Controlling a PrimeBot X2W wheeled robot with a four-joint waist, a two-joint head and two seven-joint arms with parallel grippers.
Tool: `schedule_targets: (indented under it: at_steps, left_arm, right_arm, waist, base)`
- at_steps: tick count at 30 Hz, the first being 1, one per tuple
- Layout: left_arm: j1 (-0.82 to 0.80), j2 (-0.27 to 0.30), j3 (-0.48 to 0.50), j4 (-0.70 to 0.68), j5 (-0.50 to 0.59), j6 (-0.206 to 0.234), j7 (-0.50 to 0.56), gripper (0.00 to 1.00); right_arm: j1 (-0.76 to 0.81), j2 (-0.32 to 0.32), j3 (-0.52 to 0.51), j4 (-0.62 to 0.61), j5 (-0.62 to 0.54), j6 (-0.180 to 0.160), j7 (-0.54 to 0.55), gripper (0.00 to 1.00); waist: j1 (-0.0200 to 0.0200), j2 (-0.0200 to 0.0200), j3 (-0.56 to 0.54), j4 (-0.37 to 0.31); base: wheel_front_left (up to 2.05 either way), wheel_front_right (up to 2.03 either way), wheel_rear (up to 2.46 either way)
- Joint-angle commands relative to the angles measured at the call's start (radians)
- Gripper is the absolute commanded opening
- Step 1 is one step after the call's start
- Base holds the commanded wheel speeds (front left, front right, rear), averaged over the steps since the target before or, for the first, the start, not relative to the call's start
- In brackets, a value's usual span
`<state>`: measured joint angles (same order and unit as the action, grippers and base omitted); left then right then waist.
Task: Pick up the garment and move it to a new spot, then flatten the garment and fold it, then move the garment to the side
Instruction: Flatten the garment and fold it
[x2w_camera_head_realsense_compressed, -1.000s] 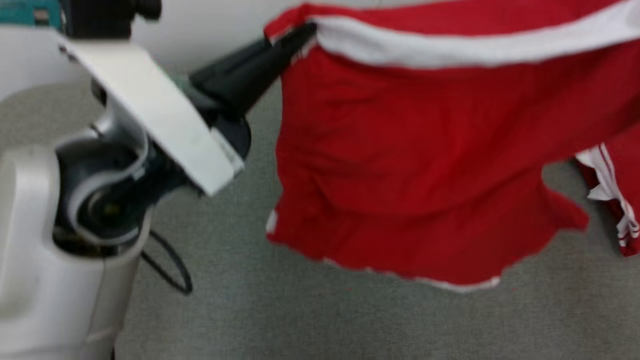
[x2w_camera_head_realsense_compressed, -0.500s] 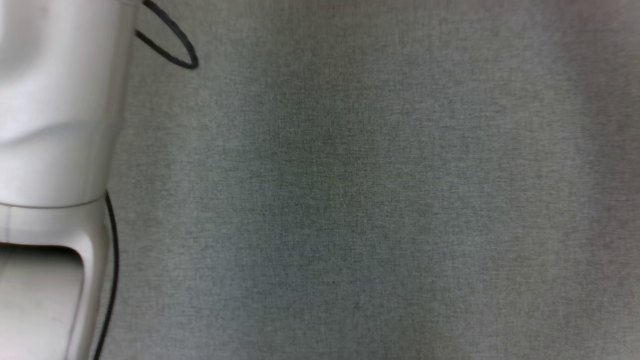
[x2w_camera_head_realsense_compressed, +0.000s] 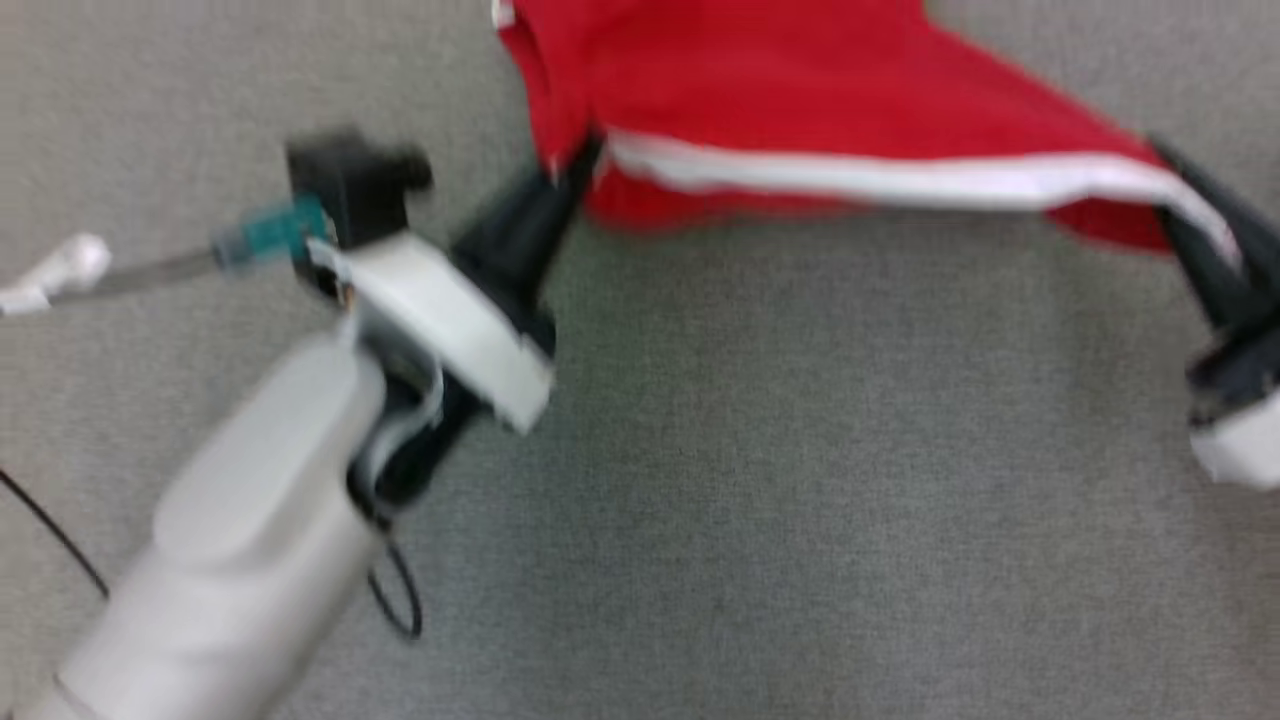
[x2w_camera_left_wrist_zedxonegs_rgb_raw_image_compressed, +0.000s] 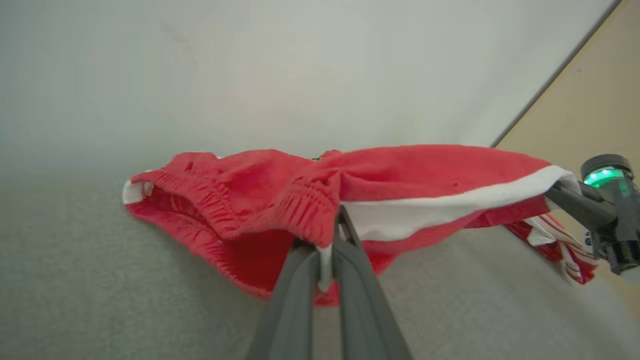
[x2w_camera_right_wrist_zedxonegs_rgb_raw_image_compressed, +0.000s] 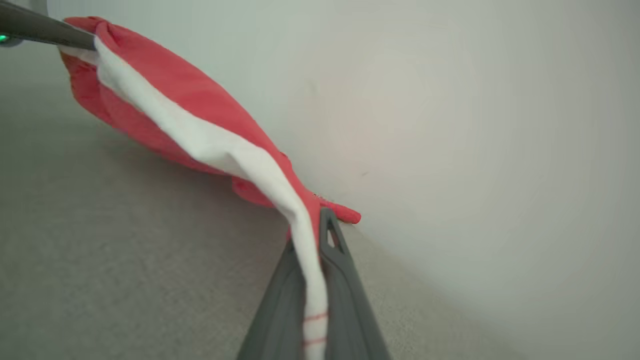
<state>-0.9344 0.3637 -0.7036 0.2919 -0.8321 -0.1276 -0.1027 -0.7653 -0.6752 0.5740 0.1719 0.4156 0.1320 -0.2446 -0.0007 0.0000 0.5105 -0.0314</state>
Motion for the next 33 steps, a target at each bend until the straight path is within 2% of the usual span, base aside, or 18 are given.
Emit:
schedule_targets:
  at_steps: [1, 3, 7, 11, 15, 19, 25, 33]
  left_arm:
    - [0.057, 0.018, -0.007, -0.027, -0.015, -0.004, -0.003, 0.0]
    - [0.159, 0.04, -0.024, -0.076, -0.037, 0.004, -0.012, 0.0]
    - [0.348, 0.079, -0.069, -0.158, -0.03, 0.06, -0.02, 0.0]
    - [0.551, 0.096, -0.103, -0.251, -0.082, 0.123, -0.02, 0.0]
    - [0.713, 0.122, -0.118, -0.367, -0.129, 0.186, -0.031, 0.0]
    - [0.788, 0.142, -0.102, -0.481, -0.174, 0.232, -0.025, 0.0]
    - [0.736, 0.135, -0.05, -0.565, -0.245, 0.254, 0.021, 0.0]
    - [0.546, 0.068, 0.01, -0.52, -0.29, 0.244, 0.078, 0.0]
  right_arm:
    - [0.057, -0.019, -0.005, -0.024, 0.007, -0.003, -0.005, 0.0]
    - [0.167, -0.048, -0.024, -0.059, 0.013, -0.003, -0.007, 0.0]
    - [0.373, -0.075, -0.05, -0.122, 0.011, -0.003, 0.013, 0.0]
    - [0.567, -0.093, -0.044, -0.192, 0.021, -0.003, 0.053, 0.0]
    - [0.707, -0.118, -0.065, -0.274, 0.062, -0.003, 0.094, 0.0]
    - [0.786, -0.143, -0.131, -0.362, 0.087, -0.003, 0.139, 0.0]
    - [0.7, -0.212, -0.133, -0.433, 0.142, -0.003, 0.232, 0.0]
    - [0.369, -0.346, 0.027, -0.42, 0.252, -0.003, 0.381, 0.0]
  waist:
    - [0.0007, 0.0, -0.084, 0.012]
    - [0.0007, 0.0, -0.136, 0.019]
    - [0.0007, 0.0, -0.235, 0.031]
    - [0.0007, 0.0, -0.313, 0.028]
    - [0.0007, 0.0, -0.358, 0.022]
    - [0.0007, 0.0, -0.358, 0.028]
    - [0.0007, 0.0, -0.28, 0.066]
    - [0.0007, 0.0, -0.118, 0.171]
  base:
    - [0.0, 0.0, 0.0]
    - [0.0, 0.0, 0.0]
    - [0.0, 0.0, 0.0]
    - [0.0, 0.0, 0.0]
    - [0.0, 0.0, 0.0]
    - [0.0, 0.0, 0.0]
    - [0.0, 0.0, 0.0]
    - [0.0, 0.0, 0.0]
